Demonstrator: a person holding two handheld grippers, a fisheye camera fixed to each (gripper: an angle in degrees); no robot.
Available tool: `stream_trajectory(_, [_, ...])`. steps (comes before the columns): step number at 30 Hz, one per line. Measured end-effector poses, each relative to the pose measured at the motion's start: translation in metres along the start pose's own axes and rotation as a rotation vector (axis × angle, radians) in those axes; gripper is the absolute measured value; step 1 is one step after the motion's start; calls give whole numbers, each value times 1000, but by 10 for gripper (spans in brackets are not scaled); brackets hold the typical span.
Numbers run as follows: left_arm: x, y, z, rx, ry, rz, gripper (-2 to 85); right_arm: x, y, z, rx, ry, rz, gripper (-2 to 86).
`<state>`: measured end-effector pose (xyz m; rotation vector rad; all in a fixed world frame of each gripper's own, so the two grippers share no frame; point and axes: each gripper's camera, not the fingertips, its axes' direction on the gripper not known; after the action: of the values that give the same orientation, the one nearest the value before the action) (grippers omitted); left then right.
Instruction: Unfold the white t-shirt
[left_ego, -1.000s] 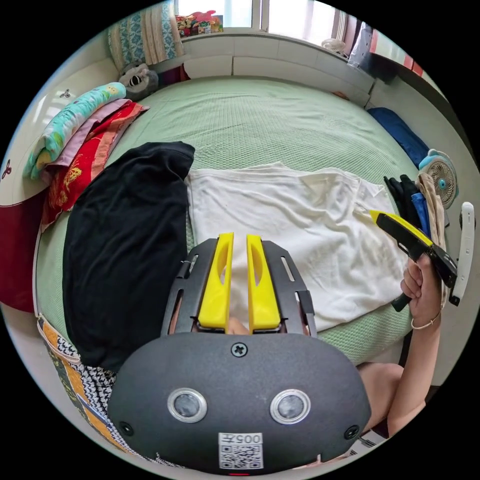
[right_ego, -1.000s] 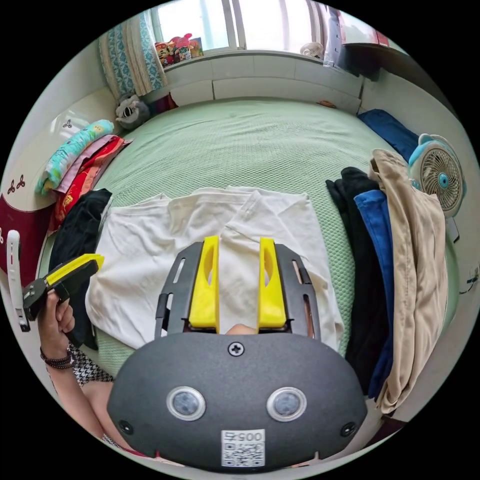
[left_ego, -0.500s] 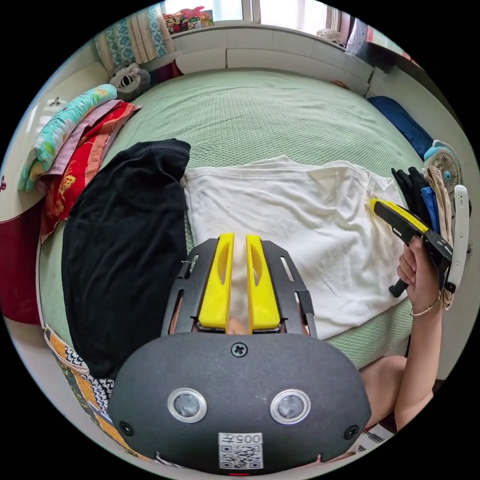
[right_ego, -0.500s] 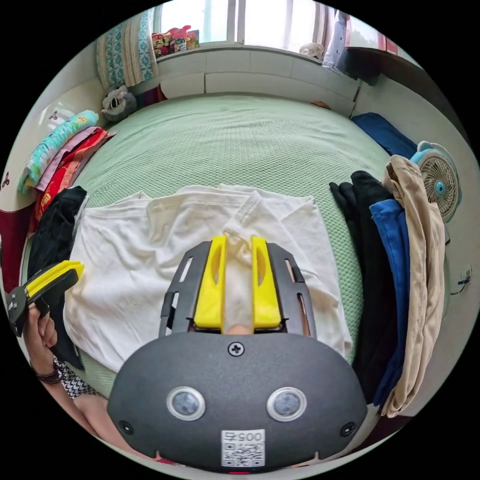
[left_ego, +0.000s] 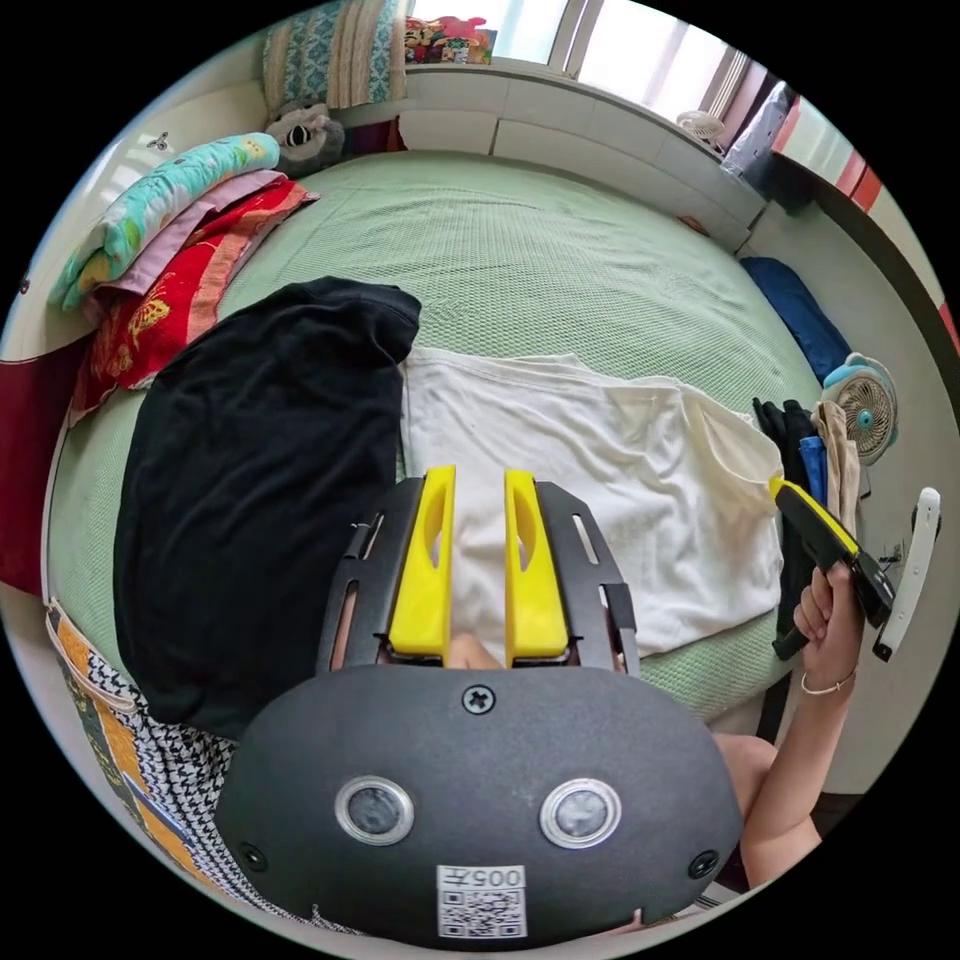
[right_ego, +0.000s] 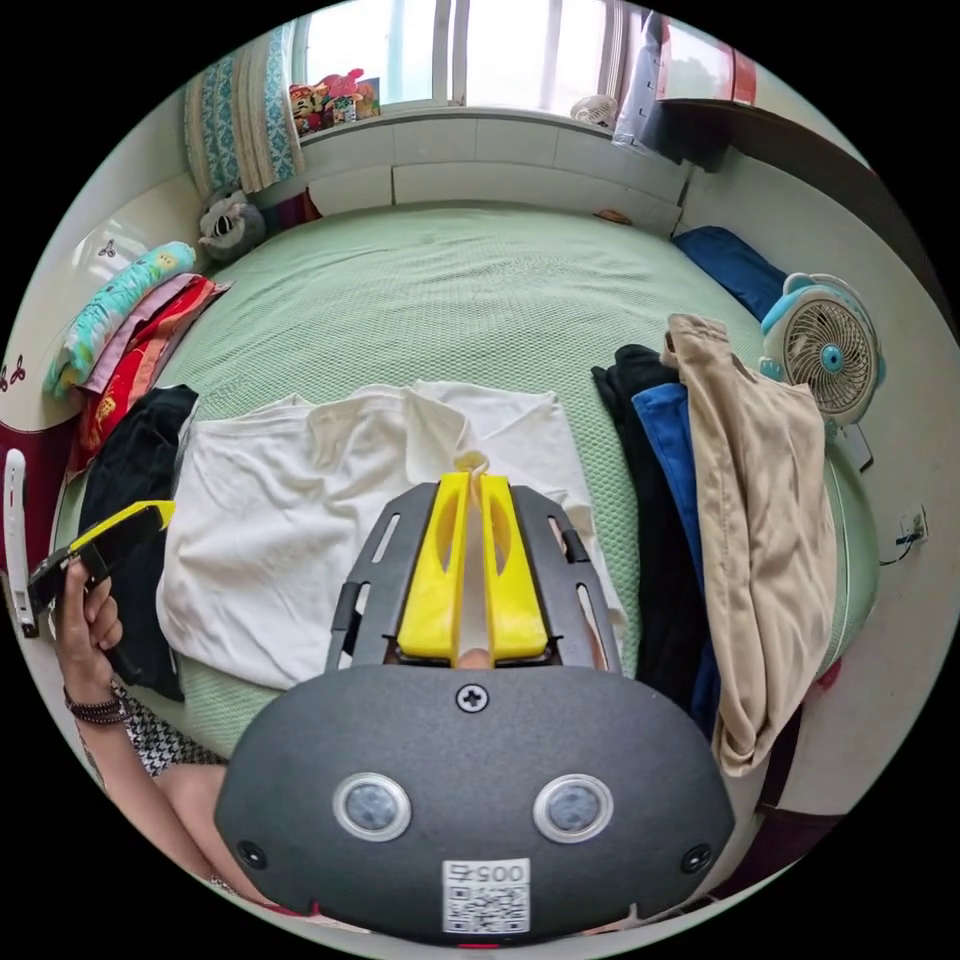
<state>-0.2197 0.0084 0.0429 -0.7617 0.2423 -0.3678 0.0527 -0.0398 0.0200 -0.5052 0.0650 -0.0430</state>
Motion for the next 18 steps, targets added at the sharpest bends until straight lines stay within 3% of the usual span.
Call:
stream_trajectory(9, [6, 13, -25, 47, -34, -22, 98, 32, 22, -22, -179, 11, -17, -12])
stream_trajectory(18, [2, 15, -31, 79, -52, -35, 111, 56, 12, -4, -277, 174, 37, -12])
